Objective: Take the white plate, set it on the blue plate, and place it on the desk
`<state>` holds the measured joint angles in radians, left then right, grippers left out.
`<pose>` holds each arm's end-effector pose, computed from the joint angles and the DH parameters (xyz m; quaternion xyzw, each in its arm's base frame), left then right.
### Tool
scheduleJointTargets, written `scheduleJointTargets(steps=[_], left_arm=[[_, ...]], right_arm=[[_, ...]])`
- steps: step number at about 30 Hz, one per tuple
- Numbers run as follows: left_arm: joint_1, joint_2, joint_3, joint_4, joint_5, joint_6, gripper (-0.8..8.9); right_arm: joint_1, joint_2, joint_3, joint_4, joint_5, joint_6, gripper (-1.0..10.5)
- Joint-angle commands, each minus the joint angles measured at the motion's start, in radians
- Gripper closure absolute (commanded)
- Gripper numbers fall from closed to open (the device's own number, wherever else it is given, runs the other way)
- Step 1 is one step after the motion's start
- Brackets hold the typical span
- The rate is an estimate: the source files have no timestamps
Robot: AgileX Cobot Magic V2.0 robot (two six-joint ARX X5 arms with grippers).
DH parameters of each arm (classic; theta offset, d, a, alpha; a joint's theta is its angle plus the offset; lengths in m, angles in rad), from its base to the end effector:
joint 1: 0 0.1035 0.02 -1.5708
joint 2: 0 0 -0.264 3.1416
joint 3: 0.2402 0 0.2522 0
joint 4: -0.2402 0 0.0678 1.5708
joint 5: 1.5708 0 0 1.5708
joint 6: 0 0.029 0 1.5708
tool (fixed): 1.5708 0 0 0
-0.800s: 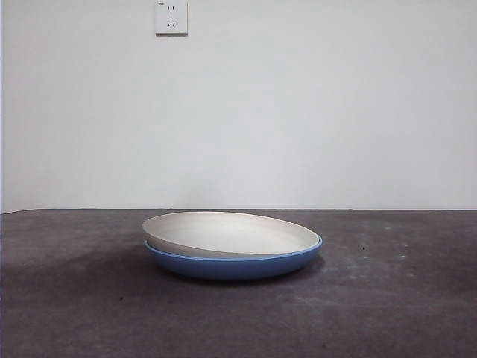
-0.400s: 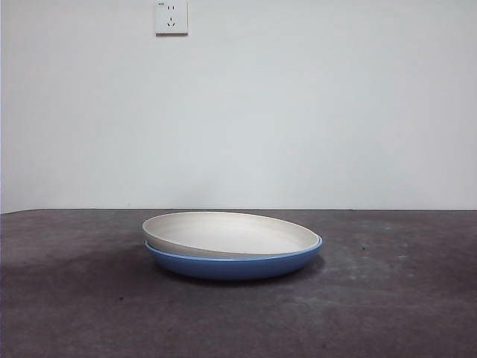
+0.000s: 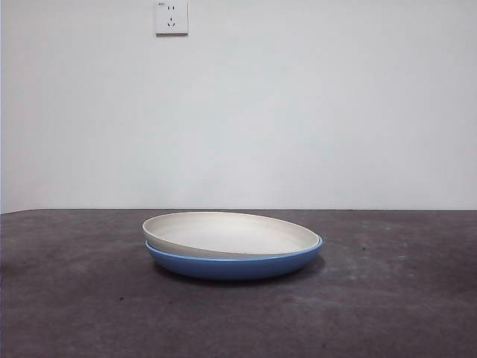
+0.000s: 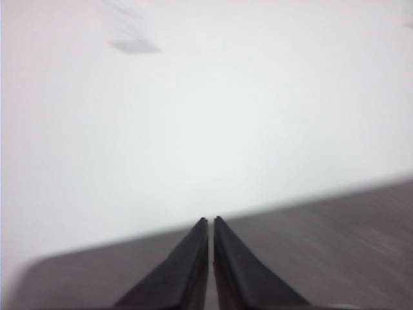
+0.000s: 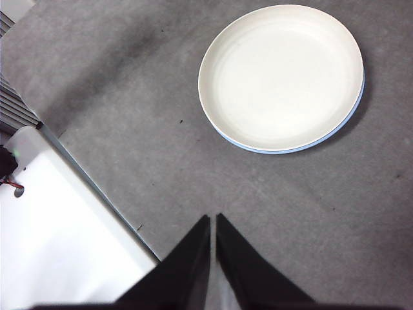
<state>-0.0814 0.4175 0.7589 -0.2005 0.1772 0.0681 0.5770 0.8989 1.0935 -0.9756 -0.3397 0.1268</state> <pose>0.0841 -0.0120 0.3626 0.0370 -0.0747 -0.1262 0.9885 0.1221 0.0910 0.3494 0.0076 0.4031 0.3844 0.8305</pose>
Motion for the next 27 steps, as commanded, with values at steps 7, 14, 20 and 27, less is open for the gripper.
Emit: scheduleJointTargets(steps=[7,14,20,27], left_arm=[[0.071,-0.202,-0.286,0.066,-0.085,0.045,7.99],[0.077,-0.293,-0.498,0.066,-0.085,0.044,7.99],[0.077,-0.361,-0.626,0.066,-0.085,0.044,7.99],[0.077,-0.415,-0.711,0.063,-0.091,0.044,7.99]], right_arm=[[0.009,0.008,0.016,0.01,0.0,-0.011,9.4],[0.009,0.008,0.016,0.01,0.0,-0.011,9.4],[0.009,0.008,0.016,0.01,0.0,-0.011,9.4],[0.009,0.008,0.016,0.01,0.0,-0.011,9.4]])
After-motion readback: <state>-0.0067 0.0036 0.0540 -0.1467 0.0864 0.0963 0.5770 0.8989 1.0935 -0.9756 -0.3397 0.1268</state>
